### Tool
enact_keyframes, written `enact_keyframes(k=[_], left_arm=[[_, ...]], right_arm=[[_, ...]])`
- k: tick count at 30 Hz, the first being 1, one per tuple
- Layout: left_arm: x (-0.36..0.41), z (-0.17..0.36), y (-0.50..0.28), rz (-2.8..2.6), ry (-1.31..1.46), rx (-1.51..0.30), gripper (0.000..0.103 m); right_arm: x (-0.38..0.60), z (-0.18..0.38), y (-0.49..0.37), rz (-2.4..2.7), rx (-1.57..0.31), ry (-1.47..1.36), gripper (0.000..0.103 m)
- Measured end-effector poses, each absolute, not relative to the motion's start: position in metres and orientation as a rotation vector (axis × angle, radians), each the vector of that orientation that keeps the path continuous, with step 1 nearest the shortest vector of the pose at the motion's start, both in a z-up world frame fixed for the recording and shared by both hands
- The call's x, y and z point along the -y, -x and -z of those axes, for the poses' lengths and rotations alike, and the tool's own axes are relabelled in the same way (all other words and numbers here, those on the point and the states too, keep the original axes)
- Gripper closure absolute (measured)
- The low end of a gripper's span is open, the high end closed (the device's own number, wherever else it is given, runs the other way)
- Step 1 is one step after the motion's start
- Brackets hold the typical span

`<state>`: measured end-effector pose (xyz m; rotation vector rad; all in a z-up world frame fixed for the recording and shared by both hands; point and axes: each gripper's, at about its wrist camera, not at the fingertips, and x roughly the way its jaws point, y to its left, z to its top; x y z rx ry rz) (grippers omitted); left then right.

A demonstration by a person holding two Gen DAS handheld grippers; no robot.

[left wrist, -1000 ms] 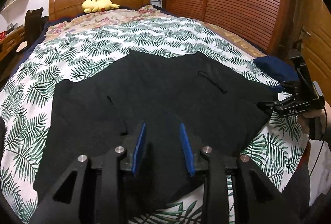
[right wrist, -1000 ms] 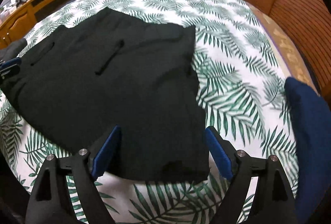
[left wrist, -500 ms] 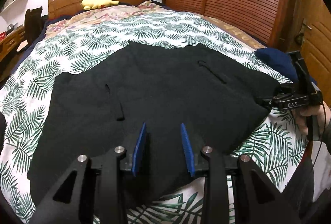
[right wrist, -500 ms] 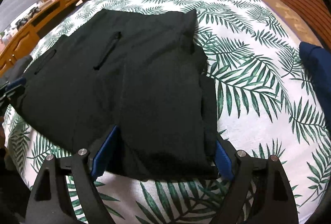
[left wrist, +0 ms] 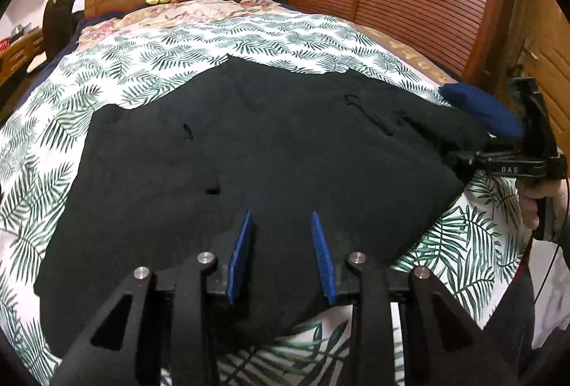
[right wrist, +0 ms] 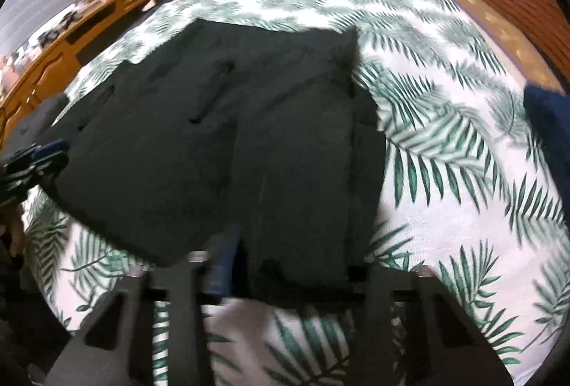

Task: Fold large clothes
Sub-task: 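Move the right tool to the folded coat edge, then grasp the folded coat edge with the right tool and lift it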

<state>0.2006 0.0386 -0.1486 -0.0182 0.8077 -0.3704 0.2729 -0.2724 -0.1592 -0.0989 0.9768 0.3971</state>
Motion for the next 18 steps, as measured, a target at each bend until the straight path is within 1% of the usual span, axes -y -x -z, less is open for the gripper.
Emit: enact_keyframes(k=[1,4,11,18], left_arm=[[-0.041,0.147,-0.198,0.365,0.025,-0.804,0.070],[-0.052,0.138,-0.189,0.347,0.036,-0.778,0.070],[-0.091,0.117,-0.165,0.299,0.069,-0.708,0.070],[-0.137,0.104,-0.138,0.255,0.102,-0.661,0.070]], right_arm=[[0.268,0.154,-0.272,-0.395,-0.963,0.122,0.079],[0.257,0.132,-0.270,-0.394,-0.915,0.148,0.082],[0.219,0.079,-0.264,-0.421,-0.797,0.172,0.082],[0.156,0.049,-0.250,-0.484,-0.724,0.210,0.083]])
